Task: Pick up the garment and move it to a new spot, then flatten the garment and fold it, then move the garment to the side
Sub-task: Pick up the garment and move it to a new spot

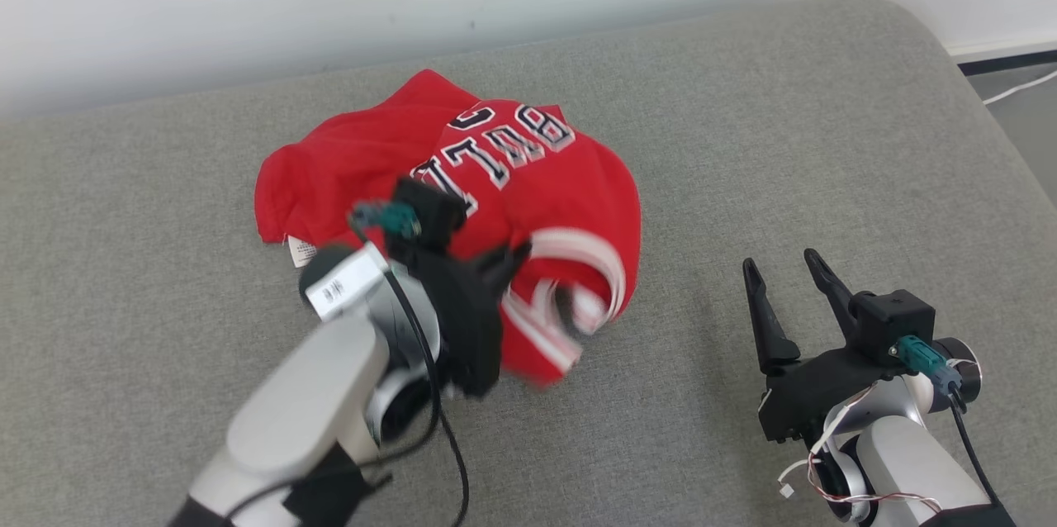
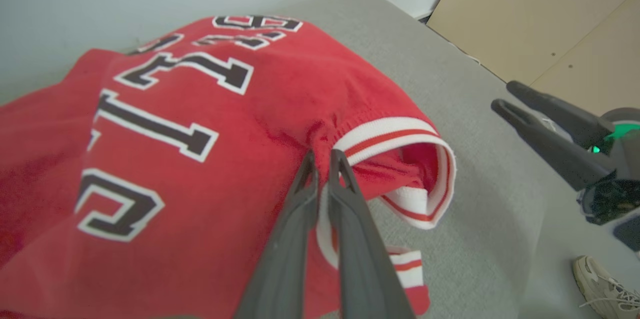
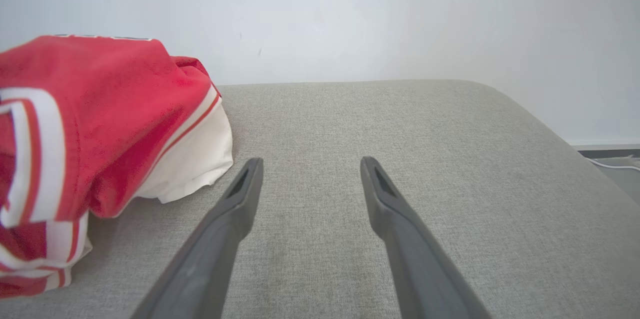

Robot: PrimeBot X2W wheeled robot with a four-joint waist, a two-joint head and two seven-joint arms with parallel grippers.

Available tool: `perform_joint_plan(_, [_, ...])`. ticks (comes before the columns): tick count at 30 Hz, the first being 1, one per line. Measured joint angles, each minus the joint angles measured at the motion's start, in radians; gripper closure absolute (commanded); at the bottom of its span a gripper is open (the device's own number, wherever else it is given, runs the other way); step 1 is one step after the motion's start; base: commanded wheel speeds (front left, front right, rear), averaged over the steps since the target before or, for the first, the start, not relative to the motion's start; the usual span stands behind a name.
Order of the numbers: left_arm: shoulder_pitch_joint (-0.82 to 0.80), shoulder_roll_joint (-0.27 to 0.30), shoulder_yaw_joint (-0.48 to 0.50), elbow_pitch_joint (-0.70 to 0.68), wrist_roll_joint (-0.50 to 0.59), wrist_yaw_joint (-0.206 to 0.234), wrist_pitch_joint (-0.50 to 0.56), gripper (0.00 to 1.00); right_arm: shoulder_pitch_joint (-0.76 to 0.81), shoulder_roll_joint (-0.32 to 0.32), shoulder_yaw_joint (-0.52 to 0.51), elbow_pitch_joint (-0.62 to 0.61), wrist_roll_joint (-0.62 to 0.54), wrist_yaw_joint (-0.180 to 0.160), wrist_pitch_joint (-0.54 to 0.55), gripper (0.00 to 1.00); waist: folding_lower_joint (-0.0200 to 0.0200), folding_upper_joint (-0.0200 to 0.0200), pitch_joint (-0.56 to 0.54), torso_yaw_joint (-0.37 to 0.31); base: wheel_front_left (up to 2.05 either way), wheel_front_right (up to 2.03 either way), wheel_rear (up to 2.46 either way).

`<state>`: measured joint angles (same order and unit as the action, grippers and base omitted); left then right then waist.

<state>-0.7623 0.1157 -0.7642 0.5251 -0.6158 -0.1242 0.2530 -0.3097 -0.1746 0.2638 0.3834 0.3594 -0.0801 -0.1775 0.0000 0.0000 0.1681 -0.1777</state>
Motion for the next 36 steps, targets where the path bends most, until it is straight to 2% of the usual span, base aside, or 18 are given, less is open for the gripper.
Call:
perform_joint_plan(8, [0.079,-0.050,-0.042,0.083,0.017,0.009,-0.044,1.00,-0.004,-0.012,-0.012,0.000,0.001,0.000,-0.008,0.00,0.0000,0.0000,0.016,0.012,0.00,0.00,0.00])
perform_joint_plan(16, [0.082,-0.060,-0.063,0.128,0.017,0.009,-0.079,1.00,-0.008,0.002,0.001,0.005,0.000,0.000,-0.009,0.00,0.0000,0.0000,0.013,0.034,0.00,0.00,0.00])
perform_joint_plan(17, [0.082,-0.060,-0.063,0.134,0.017,0.009,-0.081,0.55,-0.008,0.002,0.001,0.007,0.000,0.000,-0.009,0.00,0.0000,0.0000,0.011,0.036,0.00,0.00,0.00])
perform_joint_plan(18, [0.082,-0.060,-0.064,0.138,0.017,0.010,-0.091,0.03,-0.008,0.002,0.001,0.010,0.000,0.000,-0.009,0.00,0.0000,0.0000,0.008,0.037,0.00,0.00,0.00])
perform_joint_plan(19, [0.082,-0.060,-0.064,0.141,0.018,0.011,-0.098,0.00,-0.008,0.002,0.001,0.013,0.000,0.000,-0.009,0.00,0.0000,0.0000,0.005,0.039,0.00,0.00,0.00])
perform_joint_plan(27, [0.081,-0.061,-0.067,0.117,0.029,0.023,-0.161,0.00,-0.003,-0.002,-0.006,0.038,0.002,0.000,-0.017,0.00,0.0000,0.0000,-0.030,0.058,0.00,0.00,0.00])
perform_joint_plan(36, [0.044,-0.042,-0.097,0.097,0.119,0.078,-0.184,0.00,0.019,0.002,0.003,0.052,0.009,0.001,-0.025,0.00,0.0000,0.0000,-0.082,0.096,0.00,0.00,0.00])
